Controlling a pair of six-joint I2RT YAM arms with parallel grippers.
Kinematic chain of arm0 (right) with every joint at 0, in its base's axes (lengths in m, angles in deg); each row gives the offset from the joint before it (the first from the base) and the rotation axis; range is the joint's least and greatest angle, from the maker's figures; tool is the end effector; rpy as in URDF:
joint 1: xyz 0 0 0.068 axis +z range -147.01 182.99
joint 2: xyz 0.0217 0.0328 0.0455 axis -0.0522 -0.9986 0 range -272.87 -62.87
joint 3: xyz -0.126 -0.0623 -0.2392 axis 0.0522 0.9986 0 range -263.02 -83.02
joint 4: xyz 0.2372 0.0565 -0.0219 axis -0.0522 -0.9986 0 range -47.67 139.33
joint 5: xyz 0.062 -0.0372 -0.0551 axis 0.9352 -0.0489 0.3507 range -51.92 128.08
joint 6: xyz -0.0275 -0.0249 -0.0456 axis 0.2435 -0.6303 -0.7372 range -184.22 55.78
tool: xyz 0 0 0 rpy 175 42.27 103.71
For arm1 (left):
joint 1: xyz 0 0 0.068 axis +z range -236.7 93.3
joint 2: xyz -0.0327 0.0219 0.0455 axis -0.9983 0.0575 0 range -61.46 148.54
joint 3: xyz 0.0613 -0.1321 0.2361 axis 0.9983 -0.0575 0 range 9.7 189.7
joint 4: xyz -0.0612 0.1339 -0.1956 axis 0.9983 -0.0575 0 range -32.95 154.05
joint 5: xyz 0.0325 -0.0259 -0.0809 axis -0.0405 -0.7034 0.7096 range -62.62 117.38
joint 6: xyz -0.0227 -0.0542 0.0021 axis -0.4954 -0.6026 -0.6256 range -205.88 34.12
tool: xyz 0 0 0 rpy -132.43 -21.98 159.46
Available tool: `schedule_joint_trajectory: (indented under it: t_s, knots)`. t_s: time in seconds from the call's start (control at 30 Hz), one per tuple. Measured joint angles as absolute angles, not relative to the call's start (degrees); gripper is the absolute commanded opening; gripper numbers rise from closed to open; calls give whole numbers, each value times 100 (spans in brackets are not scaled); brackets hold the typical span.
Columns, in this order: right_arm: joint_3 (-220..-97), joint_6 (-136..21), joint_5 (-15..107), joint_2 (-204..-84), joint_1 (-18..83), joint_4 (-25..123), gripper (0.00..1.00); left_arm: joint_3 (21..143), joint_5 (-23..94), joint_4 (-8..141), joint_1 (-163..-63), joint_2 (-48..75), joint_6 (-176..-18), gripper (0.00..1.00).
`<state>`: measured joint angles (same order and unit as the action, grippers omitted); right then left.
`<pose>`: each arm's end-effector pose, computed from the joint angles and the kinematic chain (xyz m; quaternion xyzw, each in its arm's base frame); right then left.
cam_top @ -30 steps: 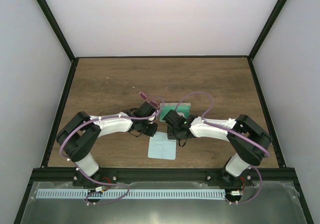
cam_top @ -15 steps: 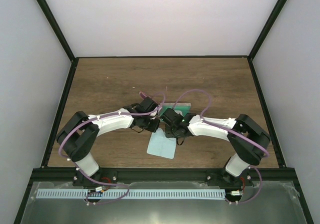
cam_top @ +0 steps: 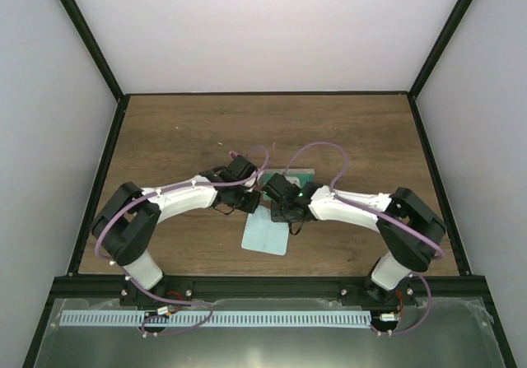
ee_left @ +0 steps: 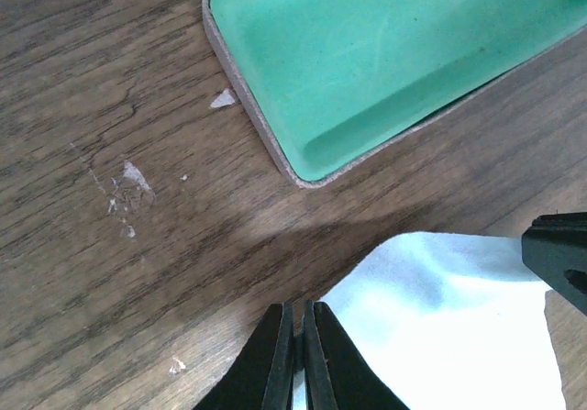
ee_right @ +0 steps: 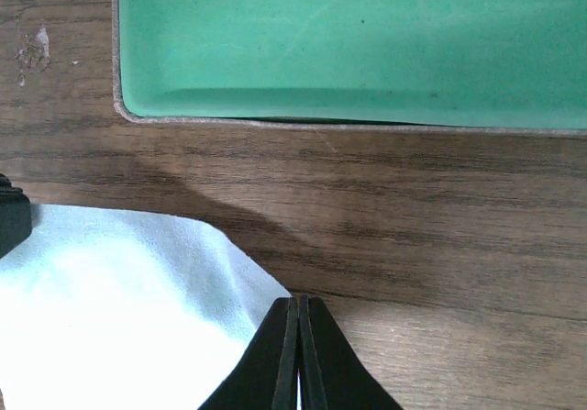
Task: Organize the sunglasses
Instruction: Fold the glasses cleaning cloth at the center of the board.
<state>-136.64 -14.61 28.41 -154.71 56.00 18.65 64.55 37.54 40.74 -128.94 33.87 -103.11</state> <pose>0.1778 0.2241 0.1805 -0.0137 0.9796 0.0907 0.1788 0.2229 -0.2126 0.1752 0.2296 0.9428 -0.1869 0.1534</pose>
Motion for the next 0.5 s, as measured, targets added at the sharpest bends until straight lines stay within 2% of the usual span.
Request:
schedule_joint_trajectory:
  t_s: [0.5]
  knots:
    - [-13498,-1249,2913,-15090,5847,1839,1,6212,4020,4060,-12894,3004,-10219,4]
